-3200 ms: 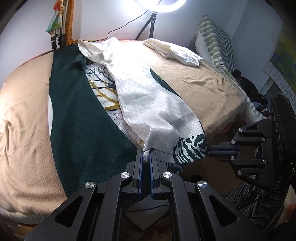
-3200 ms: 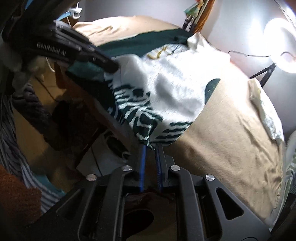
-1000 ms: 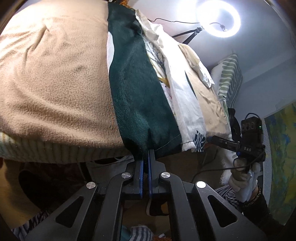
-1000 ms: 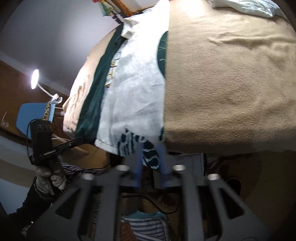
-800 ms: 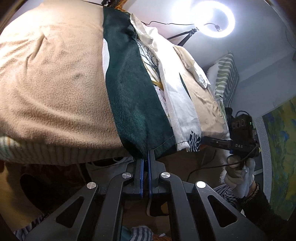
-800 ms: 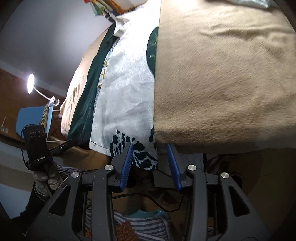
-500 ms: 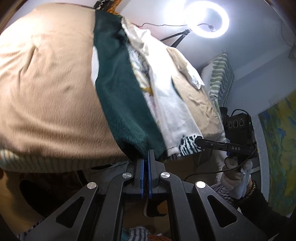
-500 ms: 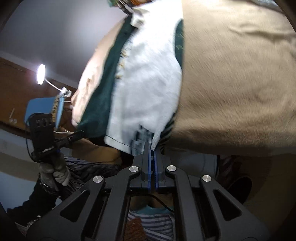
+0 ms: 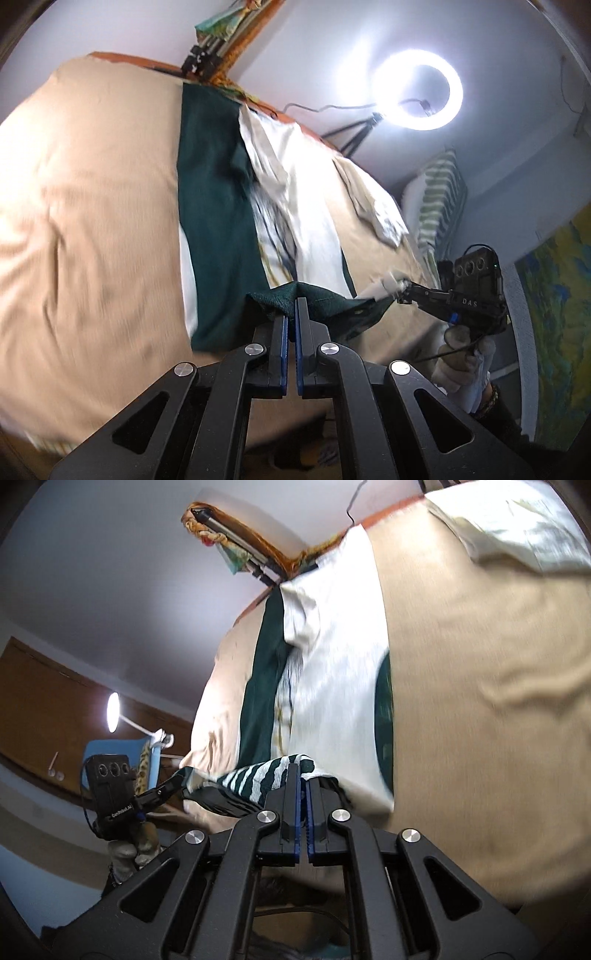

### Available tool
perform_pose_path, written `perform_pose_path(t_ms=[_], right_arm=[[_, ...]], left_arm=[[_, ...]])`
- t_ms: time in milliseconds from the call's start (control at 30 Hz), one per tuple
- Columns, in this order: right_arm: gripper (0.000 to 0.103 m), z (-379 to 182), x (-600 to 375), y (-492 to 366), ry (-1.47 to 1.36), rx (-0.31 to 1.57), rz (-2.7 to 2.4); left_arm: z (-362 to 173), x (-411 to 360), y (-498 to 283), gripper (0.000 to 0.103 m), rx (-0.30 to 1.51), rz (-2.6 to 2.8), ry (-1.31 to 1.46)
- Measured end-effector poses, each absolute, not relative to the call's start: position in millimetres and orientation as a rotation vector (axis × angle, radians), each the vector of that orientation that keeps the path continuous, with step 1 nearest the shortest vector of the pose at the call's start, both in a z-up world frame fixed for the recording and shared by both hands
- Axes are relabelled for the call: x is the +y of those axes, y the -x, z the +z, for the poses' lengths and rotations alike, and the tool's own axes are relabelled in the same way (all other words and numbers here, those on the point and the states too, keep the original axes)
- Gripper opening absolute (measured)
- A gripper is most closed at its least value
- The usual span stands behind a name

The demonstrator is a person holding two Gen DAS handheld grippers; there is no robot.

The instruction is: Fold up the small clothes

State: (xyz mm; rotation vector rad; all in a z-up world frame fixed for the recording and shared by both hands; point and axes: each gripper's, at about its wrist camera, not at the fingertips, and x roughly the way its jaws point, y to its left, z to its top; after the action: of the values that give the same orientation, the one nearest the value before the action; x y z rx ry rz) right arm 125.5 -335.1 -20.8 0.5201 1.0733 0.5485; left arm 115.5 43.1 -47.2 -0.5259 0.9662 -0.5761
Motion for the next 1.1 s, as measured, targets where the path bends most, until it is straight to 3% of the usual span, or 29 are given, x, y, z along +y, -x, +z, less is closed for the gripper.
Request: perform_pose_path(t_ms=[367,667,733,800,867,1100], right_arm=[[0.004,-41.6,-322.5,-240.5,-0.496,1.075,0.455],[0.004,-77.6,-334.2,-278.9,-0.552,1.136,0.375],[0.010,-74.9,-340.2,-282.9,-0.551,1.134,0.364],[0.037,-65.0,-346.0,-281.8,-0.525,1.095,0.342],[0.048,-54.6,-350.1,-279.7,-0.503,1.050,0.342],[0.048,-39.4,-349.8,-280.2,-0.349,1.006,0.327]], left_arm=[[-69.4,42.7,-225.5,0.001,1.004,-0.475,0.492],[-86.1,43.6,-255.8,0.003,1.025,-0.417,0.474],[-81.4,52.7,-256.1,0.006,1.001,-0.364,0.472],[-74.0,62.5,-254.3,0.007,0.967,-0.337,0.487],[-67.1,68.9,-252.3,0.007,0.935,-0.326,0.479],[-70.5,66.9,-253.8,0.007,0.944,-0.333,0.433]])
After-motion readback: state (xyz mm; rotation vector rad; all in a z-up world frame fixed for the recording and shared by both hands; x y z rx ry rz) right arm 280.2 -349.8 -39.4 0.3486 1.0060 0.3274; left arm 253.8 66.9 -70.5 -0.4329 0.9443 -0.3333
